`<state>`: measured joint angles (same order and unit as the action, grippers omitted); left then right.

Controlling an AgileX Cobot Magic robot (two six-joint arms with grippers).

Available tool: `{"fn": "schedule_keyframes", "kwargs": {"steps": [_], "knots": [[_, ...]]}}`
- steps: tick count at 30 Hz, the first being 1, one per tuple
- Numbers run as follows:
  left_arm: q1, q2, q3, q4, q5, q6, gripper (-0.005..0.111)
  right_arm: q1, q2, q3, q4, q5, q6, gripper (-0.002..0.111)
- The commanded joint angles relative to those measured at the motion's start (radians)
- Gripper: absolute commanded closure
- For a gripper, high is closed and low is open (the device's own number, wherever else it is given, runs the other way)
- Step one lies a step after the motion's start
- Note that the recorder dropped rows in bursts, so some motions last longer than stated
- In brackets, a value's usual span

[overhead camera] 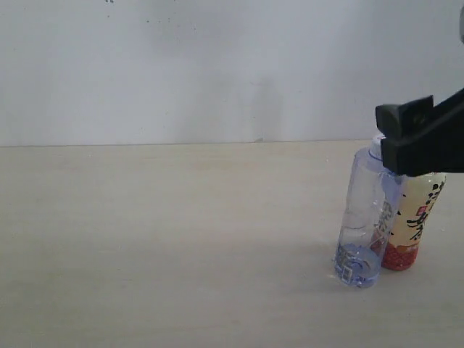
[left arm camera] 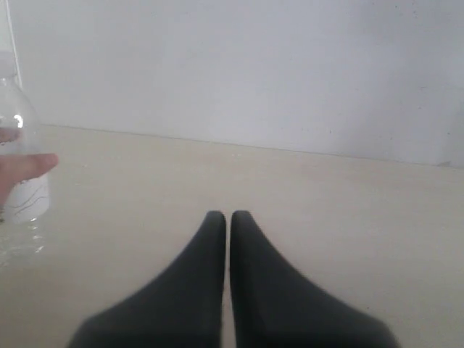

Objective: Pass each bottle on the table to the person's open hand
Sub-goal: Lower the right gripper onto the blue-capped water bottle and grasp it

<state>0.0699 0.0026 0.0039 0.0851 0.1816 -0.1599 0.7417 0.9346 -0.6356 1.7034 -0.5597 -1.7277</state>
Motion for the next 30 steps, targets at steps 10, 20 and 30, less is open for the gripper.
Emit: {"fn": "schedule_keyframes", "kwargs": {"steps": [10,20,30], "knots": [[0.003,-0.003,-0.004,0.001,0.001,-0.001,0.103,-0.293,0.161,0.017,-0.478,0.345,0.505,0.029],[0.003,-0.003,-0.004,0.001,0.001,-0.001,0.103,-0.293,0.252,0.017,-0.730,0.307,0.759,0.029],[0.003,-0.003,-0.004,0.001,0.001,-0.001,0.103,-0.293,0.345,0.017,-0.757,0.257,0.828,0.030]]}}
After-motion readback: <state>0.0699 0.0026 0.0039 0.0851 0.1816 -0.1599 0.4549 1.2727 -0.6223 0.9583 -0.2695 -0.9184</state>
